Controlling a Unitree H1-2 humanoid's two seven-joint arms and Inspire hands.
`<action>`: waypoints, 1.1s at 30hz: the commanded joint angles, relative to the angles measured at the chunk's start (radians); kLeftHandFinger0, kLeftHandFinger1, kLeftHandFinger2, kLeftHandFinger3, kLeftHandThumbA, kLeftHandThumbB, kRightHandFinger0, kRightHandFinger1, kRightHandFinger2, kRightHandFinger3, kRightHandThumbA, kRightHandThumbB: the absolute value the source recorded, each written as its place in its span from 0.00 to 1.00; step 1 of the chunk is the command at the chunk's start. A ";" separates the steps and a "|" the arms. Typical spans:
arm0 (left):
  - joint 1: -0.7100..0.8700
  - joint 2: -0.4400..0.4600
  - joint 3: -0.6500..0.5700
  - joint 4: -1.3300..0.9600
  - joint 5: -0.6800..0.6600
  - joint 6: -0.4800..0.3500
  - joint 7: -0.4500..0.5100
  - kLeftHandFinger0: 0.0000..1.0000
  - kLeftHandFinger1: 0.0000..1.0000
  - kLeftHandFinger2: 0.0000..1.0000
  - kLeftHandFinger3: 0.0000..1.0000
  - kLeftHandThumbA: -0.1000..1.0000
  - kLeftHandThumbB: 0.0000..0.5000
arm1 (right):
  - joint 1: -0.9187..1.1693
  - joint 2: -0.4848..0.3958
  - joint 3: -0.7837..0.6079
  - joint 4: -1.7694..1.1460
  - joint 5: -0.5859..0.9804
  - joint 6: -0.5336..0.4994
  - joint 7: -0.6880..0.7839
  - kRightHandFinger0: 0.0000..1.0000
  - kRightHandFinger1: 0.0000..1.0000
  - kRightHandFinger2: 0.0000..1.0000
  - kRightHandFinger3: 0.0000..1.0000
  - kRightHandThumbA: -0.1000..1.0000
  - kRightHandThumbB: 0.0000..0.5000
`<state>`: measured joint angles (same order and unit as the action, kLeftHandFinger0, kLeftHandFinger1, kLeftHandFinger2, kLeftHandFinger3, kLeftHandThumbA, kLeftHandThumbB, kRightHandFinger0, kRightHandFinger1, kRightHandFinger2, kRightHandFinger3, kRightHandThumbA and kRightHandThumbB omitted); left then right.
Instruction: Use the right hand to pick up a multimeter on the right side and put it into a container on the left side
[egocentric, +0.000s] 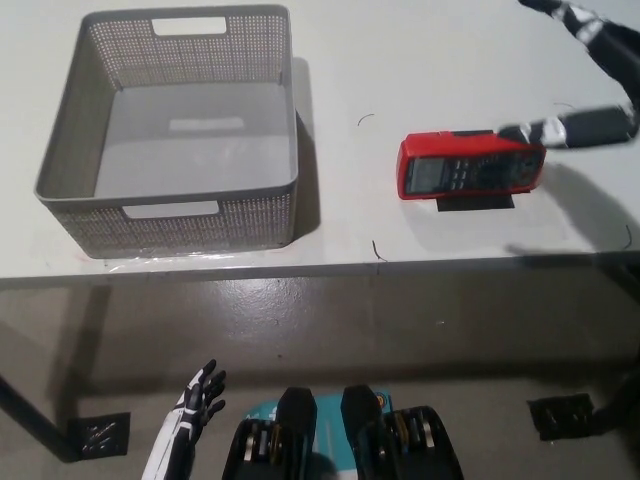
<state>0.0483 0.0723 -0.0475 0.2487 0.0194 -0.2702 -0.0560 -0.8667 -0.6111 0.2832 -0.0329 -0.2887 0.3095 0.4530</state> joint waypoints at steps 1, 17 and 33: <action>-0.015 0.014 0.006 -0.032 -0.011 -0.037 -0.013 1.00 1.00 1.00 1.00 1.00 0.81 | -0.294 0.012 0.144 0.278 -0.145 0.051 0.155 1.00 1.00 1.00 1.00 1.00 1.00; -0.017 0.015 0.002 -0.049 -0.027 0.000 -0.036 1.00 1.00 1.00 1.00 1.00 0.90 | -0.554 0.233 0.420 0.931 -0.292 -0.062 0.066 1.00 1.00 1.00 1.00 1.00 0.94; -0.020 0.020 -0.001 -0.064 -0.022 0.017 -0.047 1.00 1.00 1.00 1.00 1.00 0.90 | -0.580 0.288 0.503 1.160 -0.397 -0.125 0.025 1.00 1.00 1.00 1.00 1.00 1.00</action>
<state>0.0351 0.0852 -0.0502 0.2200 0.0100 -0.2612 -0.0907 -1.3602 -0.3234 0.7818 1.1059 -0.6337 0.2275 0.5051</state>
